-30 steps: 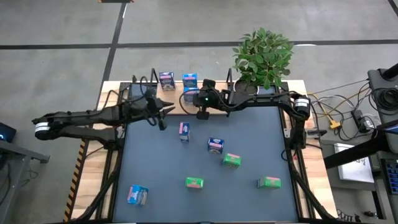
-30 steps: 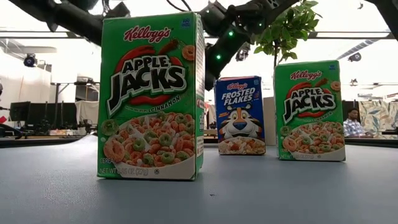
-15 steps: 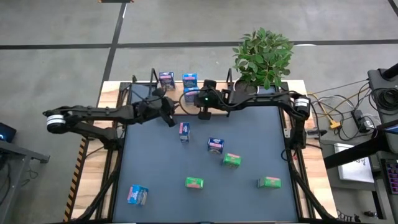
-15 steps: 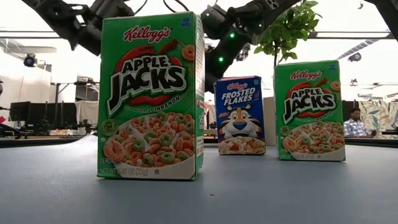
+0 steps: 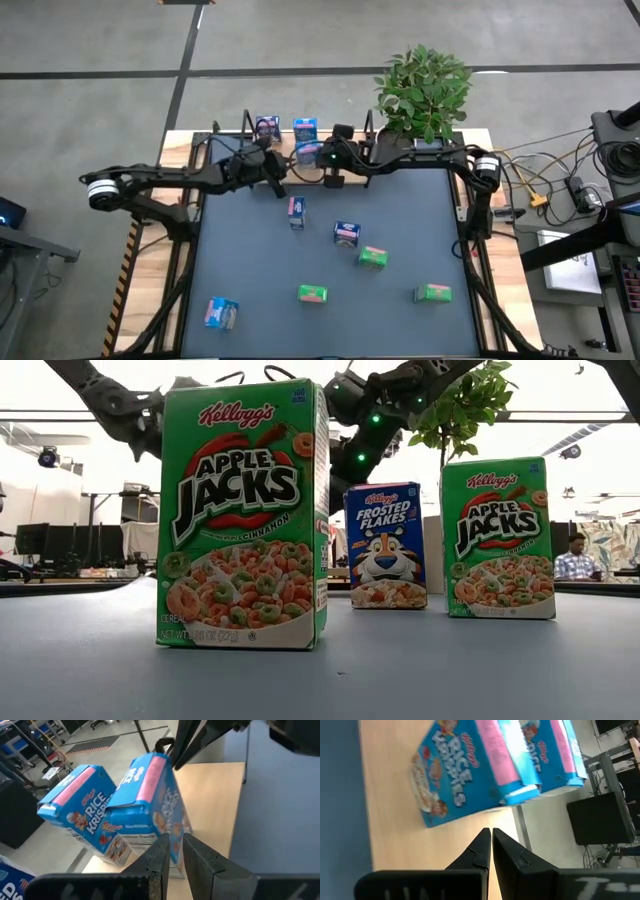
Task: Stack cereal on shelf
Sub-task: Put the top light blue cereal box on the shelf aligned with the other light blue cereal box, then put the left blue cereal box on the shelf aligned with the other blue cereal box
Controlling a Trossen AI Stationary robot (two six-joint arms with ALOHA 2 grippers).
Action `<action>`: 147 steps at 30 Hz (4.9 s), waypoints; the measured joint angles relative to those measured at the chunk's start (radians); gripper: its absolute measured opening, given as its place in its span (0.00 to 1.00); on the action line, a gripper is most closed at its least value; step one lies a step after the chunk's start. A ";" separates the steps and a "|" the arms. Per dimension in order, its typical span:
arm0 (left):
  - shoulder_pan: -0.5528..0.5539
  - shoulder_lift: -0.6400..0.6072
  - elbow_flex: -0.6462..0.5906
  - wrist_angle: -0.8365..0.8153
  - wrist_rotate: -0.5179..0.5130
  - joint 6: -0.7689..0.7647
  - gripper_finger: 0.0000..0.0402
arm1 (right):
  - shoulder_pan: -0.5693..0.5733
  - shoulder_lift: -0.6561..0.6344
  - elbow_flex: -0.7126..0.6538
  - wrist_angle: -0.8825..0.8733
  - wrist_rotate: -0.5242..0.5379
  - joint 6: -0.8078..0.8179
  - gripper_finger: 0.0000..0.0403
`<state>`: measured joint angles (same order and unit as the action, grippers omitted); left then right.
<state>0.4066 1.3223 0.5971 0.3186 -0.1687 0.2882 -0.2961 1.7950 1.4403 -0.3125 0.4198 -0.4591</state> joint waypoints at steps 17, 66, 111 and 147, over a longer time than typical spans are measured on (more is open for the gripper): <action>0.033 0.118 0.091 -0.017 -0.013 -0.008 0.09 | -0.020 0.006 0.000 0.058 -0.047 -0.037 0.02; 0.037 0.084 0.093 -0.120 -0.136 -0.024 0.09 | -0.048 0.066 0.000 0.188 -0.059 -0.110 0.02; -0.665 -0.200 0.097 -0.493 -0.188 -1.027 0.09 | 0.411 -0.230 -0.005 -0.366 -0.105 0.161 0.02; -0.543 0.167 0.545 -1.061 -0.401 -1.243 0.72 | 0.409 -0.498 -0.224 -0.350 -0.105 0.121 0.02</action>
<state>-0.1362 1.4891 1.1421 -0.7426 -0.5699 -0.9546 0.1131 1.2972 1.2163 -0.6621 0.3149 -0.3378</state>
